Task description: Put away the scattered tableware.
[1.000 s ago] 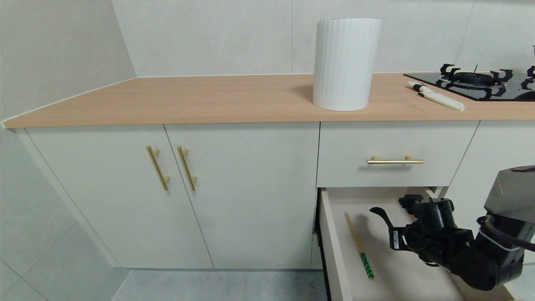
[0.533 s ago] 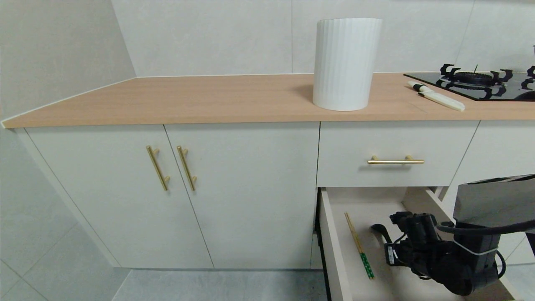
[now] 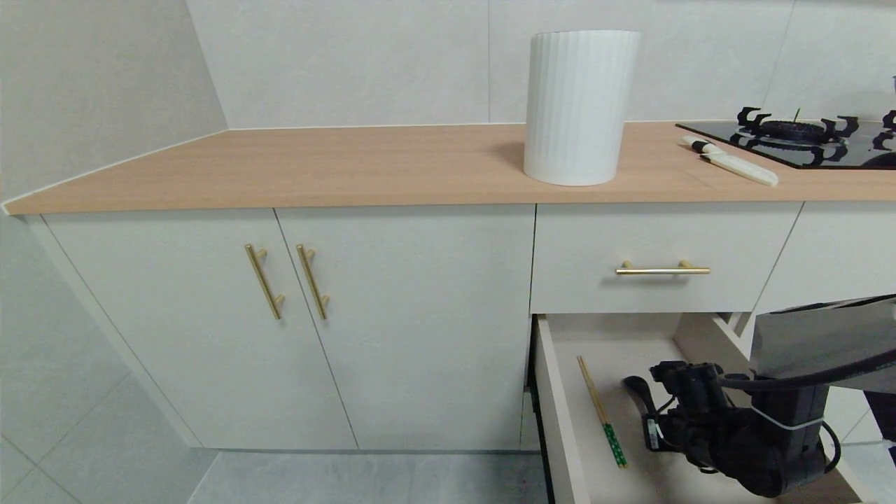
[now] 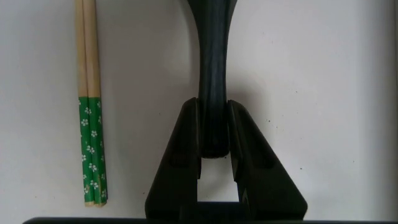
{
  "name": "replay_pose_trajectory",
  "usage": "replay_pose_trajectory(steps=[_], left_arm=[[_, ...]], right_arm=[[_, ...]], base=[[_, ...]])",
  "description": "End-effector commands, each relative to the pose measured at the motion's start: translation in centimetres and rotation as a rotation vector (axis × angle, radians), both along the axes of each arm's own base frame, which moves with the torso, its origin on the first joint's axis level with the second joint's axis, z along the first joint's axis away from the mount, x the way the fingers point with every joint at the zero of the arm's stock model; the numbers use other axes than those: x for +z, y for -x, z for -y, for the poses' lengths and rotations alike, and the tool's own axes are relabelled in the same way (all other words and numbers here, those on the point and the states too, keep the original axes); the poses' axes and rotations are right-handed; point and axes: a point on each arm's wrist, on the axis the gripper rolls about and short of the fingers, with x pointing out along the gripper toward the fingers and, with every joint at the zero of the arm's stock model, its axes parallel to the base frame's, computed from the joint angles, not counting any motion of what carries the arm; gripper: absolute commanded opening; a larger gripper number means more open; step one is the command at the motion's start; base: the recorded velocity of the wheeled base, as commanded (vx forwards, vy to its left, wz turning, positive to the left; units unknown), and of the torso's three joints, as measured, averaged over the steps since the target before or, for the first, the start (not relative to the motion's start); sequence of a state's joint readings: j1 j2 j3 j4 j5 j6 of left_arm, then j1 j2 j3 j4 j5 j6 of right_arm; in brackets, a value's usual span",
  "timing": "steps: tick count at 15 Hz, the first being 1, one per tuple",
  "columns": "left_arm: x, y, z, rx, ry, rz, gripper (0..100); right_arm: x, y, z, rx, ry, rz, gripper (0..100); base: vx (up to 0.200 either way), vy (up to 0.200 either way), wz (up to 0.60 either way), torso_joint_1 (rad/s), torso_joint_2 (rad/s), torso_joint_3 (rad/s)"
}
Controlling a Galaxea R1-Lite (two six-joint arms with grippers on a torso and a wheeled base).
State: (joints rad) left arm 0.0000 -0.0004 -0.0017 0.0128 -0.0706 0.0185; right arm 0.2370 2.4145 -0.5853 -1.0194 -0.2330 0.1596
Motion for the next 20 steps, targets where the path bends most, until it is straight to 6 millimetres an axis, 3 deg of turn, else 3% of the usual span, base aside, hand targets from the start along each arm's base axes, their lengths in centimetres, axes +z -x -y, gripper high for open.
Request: replay_pose_trajectory(steps=[1,4,5,12,14,20], left_arm=[[0.0,0.0,0.0,0.0,0.0,-0.002,100],[0.0,0.0,0.0,0.0,0.0,0.0,100],[0.0,0.0,0.0,0.0,0.0,0.0,100],[0.0,0.0,0.0,0.0,0.0,0.0,100],[0.0,0.0,0.0,0.0,0.0,-0.002,100],[0.0,0.0,0.0,0.0,0.0,0.0,100]], right_arm=[[0.1,0.0,0.0,-0.001,-0.001,0.003,0],[0.2,0.0,0.0,-0.004,0.0,0.005,0],[0.2,-0.1,0.0,-0.004,0.0,0.006,100],[0.7,0.0,0.0,-0.009,0.004,0.02,100],[2.3,0.3,0.1,-0.007,-0.002,0.048,100],[9.5,2.4,0.4,0.004,-0.02,0.077,100]], base=[[0.0,0.0,0.0,0.0,0.0,0.0],[0.0,0.0,0.0,0.0,0.0,0.0],[0.0,0.0,0.0,0.0,0.0,0.0],[0.0,0.0,0.0,0.0,0.0,0.0],[0.0,0.0,0.0,0.0,0.0,0.0],[0.0,0.0,0.0,0.0,0.0,0.0]])
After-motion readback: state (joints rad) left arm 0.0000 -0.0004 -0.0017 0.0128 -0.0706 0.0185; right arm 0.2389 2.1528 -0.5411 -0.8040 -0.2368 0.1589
